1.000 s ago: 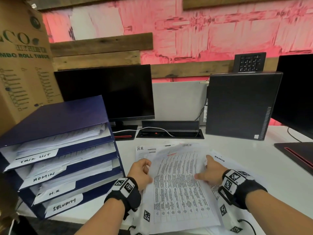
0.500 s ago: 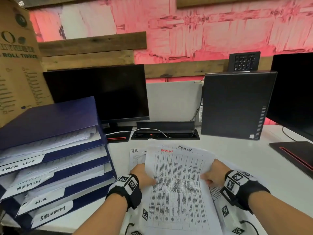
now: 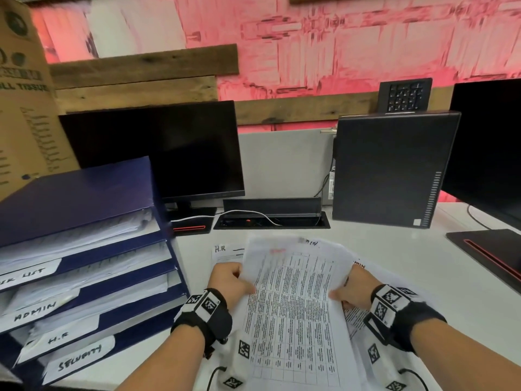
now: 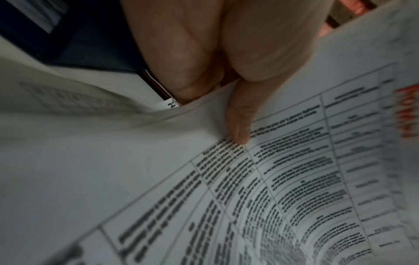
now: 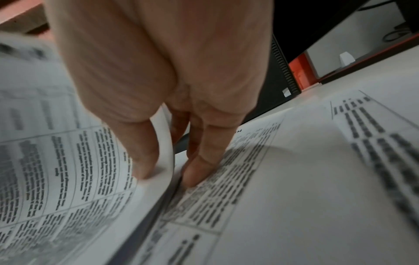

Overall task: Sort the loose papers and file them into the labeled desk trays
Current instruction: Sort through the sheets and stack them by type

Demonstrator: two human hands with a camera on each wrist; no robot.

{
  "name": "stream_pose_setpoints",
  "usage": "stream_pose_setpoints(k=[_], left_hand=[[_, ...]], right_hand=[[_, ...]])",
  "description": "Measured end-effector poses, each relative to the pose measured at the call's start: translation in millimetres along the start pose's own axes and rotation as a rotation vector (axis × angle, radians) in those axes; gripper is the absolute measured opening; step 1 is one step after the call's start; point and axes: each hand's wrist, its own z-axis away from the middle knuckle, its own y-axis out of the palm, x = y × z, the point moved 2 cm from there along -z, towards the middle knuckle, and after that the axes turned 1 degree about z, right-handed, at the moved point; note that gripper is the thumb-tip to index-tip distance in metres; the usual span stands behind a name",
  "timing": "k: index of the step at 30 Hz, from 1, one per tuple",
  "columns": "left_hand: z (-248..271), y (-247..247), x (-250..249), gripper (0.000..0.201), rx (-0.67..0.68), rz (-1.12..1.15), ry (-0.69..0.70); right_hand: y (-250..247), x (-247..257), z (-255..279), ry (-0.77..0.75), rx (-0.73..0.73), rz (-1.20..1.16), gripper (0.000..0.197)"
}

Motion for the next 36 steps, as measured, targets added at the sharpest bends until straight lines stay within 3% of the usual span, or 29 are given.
stream_pose_setpoints(k=[2, 5, 7, 12, 17, 21, 24, 27, 36], left_hand=[[8.1, -7.5, -5.5, 0.019, -0.02, 0.056, 0.035], [20.8, -18.9, -16.6, 0.032, -0.061, 0.118, 0.05], [29.2, -26.0, -27.7, 0.038, -0.098, 0.186, 0.068], [47.7, -50.9, -68.3, 0.044, -0.263, 0.426, 0.214], [67.9, -66.5, -108.8, 0.024, -0.403, 0.369, 0.424], [81.3, -53.4, -94.0, 0.034, -0.389, 0.275, 0.321], [86.3, -40.4, -57.0, 0.04, -0.232, 0.14, 0.162], [86.5, -33.3, -28.9, 0.03, -0.094, 0.004, 0.045], [95.4, -96.1, -9.8, 0.031, -0.033, -0.103, 0.04]], right_hand=[[0.7, 1.3, 3.9, -0.012, -0.029, -0.095, 0.035], [-2.6, 20.0, 17.3, -0.08, -0.081, -0.287, 0.047], [-8.9, 42.9, 29.5, -0.195, -0.114, -0.283, 0.039], [-33.1, 108.6, 73.3, -0.42, -0.369, -0.402, 0.027], [-31.2, 156.3, 109.0, -0.621, -0.502, -0.403, 0.022], [-2.7, 149.9, 111.4, -0.554, -0.46, -0.396, 0.032], [24.8, 117.7, 98.9, -0.367, -0.344, -0.362, 0.043], [35.1, 99.1, 87.2, -0.206, -0.274, -0.272, 0.032], [29.7, 131.5, 97.8, -0.307, -0.236, -0.206, 0.025]])
